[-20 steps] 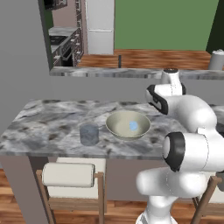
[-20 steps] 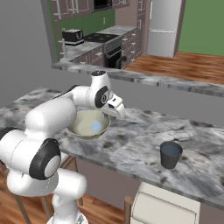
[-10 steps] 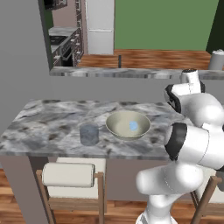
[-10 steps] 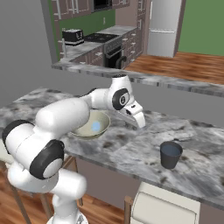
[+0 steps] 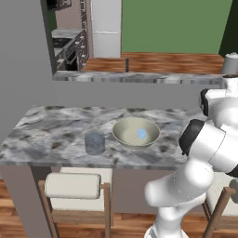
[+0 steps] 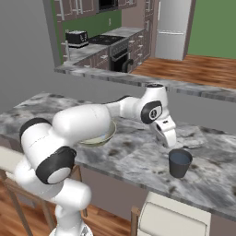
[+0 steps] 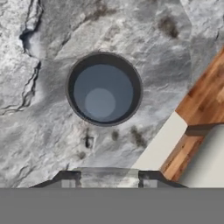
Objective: There are four ice cubes in the ice bowl. Place two ice cubes in each glass of water.
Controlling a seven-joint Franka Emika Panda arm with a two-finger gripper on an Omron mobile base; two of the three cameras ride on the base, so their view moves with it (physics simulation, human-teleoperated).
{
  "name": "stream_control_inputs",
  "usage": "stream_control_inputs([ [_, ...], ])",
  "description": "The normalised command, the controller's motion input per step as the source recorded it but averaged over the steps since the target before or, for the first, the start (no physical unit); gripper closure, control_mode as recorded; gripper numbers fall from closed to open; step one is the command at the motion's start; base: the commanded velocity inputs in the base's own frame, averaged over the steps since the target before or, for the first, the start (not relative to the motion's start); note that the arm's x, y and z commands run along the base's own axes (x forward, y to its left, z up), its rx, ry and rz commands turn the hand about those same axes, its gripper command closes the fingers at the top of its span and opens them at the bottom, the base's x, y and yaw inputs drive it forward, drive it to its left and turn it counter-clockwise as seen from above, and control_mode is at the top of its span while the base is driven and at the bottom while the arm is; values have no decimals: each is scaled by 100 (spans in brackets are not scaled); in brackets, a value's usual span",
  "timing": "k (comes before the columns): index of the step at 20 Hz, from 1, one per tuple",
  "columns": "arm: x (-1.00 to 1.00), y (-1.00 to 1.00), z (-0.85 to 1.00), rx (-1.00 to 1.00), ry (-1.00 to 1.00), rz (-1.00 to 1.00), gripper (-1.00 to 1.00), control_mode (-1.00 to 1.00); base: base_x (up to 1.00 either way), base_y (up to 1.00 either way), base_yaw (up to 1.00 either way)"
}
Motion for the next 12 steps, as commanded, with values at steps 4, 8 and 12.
stream_control_inputs([
  [4,-3,-51,0,3,-8,-14,100,-100,0,0,0],
  [8,0,-47,0,4,-6,-9,100,-100,0,0,0],
  [12,6,-34,-9,7,-10,-4,100,-100,0,0,0],
])
